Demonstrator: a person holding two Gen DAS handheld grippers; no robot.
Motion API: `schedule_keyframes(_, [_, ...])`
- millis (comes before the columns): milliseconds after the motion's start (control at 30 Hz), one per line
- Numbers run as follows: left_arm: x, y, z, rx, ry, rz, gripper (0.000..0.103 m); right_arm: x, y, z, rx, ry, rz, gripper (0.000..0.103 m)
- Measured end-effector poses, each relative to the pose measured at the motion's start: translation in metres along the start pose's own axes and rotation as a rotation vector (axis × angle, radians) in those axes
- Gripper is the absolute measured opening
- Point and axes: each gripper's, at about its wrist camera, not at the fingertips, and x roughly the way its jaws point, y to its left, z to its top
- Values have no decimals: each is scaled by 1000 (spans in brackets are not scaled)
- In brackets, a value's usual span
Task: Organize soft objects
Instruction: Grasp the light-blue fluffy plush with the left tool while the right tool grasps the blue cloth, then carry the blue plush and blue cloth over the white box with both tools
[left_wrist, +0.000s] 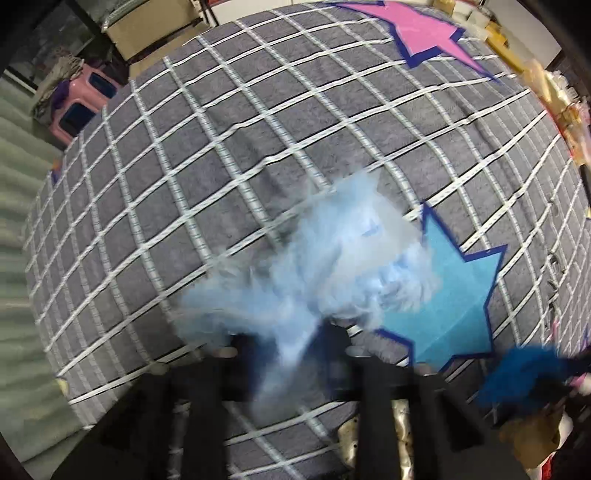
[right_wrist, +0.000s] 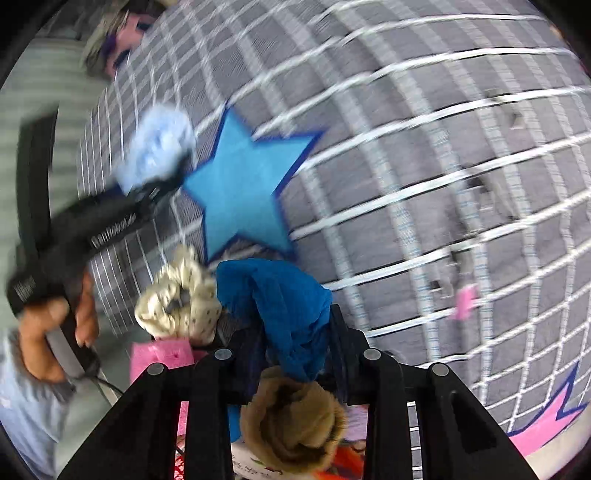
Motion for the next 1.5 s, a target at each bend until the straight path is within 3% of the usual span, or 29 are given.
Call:
schedule_keyframes(167, [-33, 16, -7, -117, -45, -95, 18, -37, -23, 0, 58, -82, 26, 33])
schedule_keyframes(433, [-94, 3, -29, -139, -121, -139, 18, -93, -90, -24, 69, -123, 22, 33])
schedule_keyframes(633, [-126, -15, -53, -151, -135, -143, 18, -116, -103, -41, 66, -135, 58, 33])
schedule_keyframes(800, [-150, -44, -78, -141, -152, -110, 18, -126, -112, -55, 47, -134, 74, 33])
schedule_keyframes(1067, [-178, -105, -123, -146, -129, -117, 18, -148, -134, -84, -23, -135, 47, 33])
schedule_keyframes(1333, [-196, -168, -179, -100, -84, -123, 18, -154, -152, -117, -130, -66, 41, 33])
schedule_keyframes(1500, [-201, -187, -219, -125, -55, -106, 18, -144, -151, -142, -241, 7, 24, 33])
